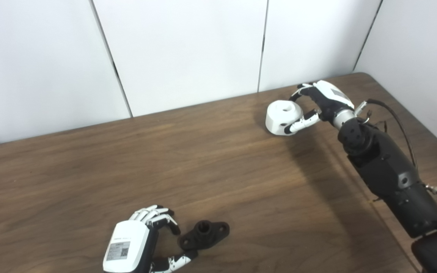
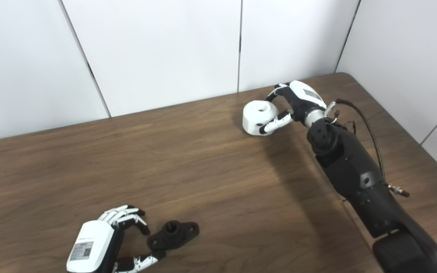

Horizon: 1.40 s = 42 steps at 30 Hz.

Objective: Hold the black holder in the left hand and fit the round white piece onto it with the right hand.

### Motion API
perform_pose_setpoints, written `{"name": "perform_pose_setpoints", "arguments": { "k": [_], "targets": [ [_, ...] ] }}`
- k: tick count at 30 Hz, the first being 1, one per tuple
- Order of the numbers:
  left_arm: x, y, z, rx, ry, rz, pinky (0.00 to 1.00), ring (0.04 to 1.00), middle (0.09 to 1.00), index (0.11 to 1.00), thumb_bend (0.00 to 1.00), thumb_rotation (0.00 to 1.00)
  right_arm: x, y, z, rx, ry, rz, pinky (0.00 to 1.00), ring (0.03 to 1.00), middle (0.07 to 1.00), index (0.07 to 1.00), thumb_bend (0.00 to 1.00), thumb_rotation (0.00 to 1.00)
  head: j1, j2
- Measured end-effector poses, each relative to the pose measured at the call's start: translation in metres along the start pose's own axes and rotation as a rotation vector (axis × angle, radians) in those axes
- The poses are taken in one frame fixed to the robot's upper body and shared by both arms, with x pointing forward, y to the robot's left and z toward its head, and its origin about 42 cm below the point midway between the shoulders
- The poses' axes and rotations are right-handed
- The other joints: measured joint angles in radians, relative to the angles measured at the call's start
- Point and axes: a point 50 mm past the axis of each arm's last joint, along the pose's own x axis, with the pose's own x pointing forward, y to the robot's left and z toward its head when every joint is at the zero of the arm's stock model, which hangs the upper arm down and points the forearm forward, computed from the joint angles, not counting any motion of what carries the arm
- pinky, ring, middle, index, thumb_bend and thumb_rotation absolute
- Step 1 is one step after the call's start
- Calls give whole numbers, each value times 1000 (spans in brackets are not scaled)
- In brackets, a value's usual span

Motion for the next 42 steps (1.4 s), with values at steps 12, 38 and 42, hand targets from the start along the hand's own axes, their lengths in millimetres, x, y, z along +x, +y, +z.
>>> {"name": "perform_pose_setpoints", "arguments": {
  "k": [12, 38, 42],
  "targets": [
    [1, 1, 1, 6, 1, -9, 781, 807, 732, 487, 520, 46, 1, 3, 2, 26, -36, -35, 869, 964, 843, 484, 522, 139, 2, 3],
    [4, -3, 12, 13, 9, 0, 783, 802, 732, 487, 520, 47, -72, -25, 42, -7, -150, -44, 888, 927, 814, 485, 521, 139, 147, 49],
    [5, -5, 14, 22, 15, 0, 788, 805, 737, 487, 520, 47, -98, -27, 55, 20, -193, -32, 909, 926, 811, 484, 520, 140, 175, 64]
  ]
}}
